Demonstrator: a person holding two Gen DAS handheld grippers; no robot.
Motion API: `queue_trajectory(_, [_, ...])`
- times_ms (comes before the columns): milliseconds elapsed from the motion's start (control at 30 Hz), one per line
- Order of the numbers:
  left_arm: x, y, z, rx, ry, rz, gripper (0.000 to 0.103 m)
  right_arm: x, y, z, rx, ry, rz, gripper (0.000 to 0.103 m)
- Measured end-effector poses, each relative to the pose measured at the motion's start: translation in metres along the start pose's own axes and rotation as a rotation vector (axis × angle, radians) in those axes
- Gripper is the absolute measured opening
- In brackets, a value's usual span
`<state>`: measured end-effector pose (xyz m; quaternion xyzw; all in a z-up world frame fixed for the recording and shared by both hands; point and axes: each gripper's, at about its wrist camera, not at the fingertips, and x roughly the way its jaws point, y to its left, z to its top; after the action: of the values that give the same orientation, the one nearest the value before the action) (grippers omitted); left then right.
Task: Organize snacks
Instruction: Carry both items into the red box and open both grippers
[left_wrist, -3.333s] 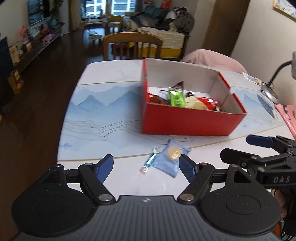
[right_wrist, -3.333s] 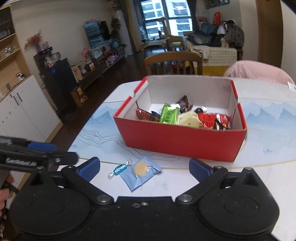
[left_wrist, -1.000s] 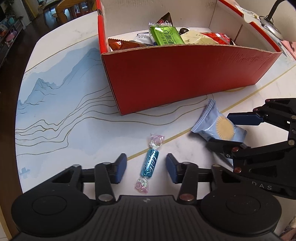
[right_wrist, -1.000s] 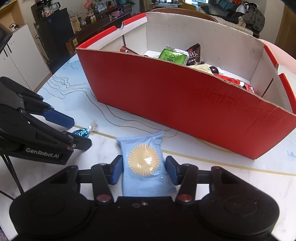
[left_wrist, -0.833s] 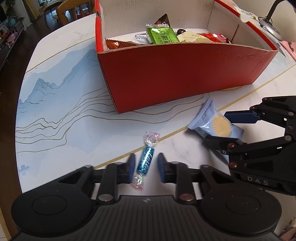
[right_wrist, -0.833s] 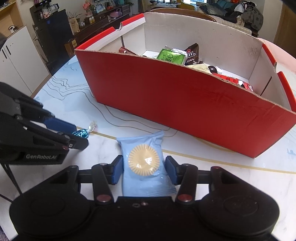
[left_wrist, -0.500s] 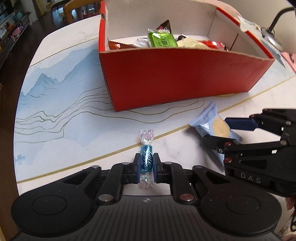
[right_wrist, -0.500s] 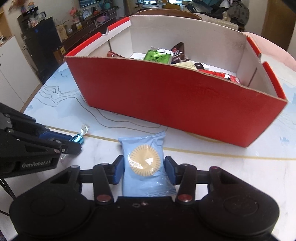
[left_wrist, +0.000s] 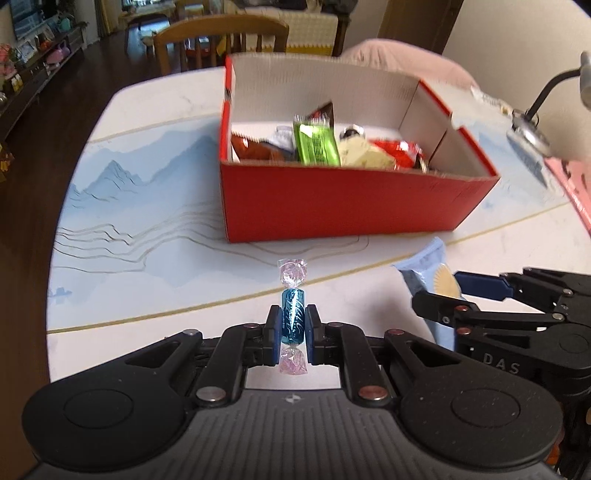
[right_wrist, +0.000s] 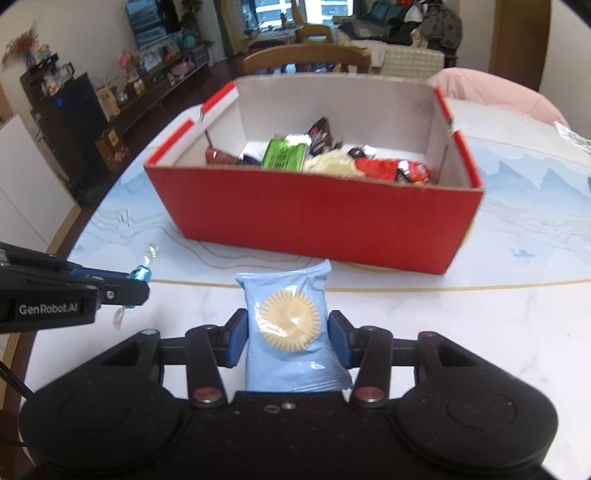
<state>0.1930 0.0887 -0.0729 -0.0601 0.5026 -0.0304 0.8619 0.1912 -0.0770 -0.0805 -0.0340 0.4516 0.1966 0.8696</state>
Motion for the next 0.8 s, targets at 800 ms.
queue_trajectory(800, [-0.074, -0.019, 0.066, 0.028, -0.198, -0.033, 0.012, -0.063, 0.005, 0.089, -0.027, -0.199, -0.037, 0.046])
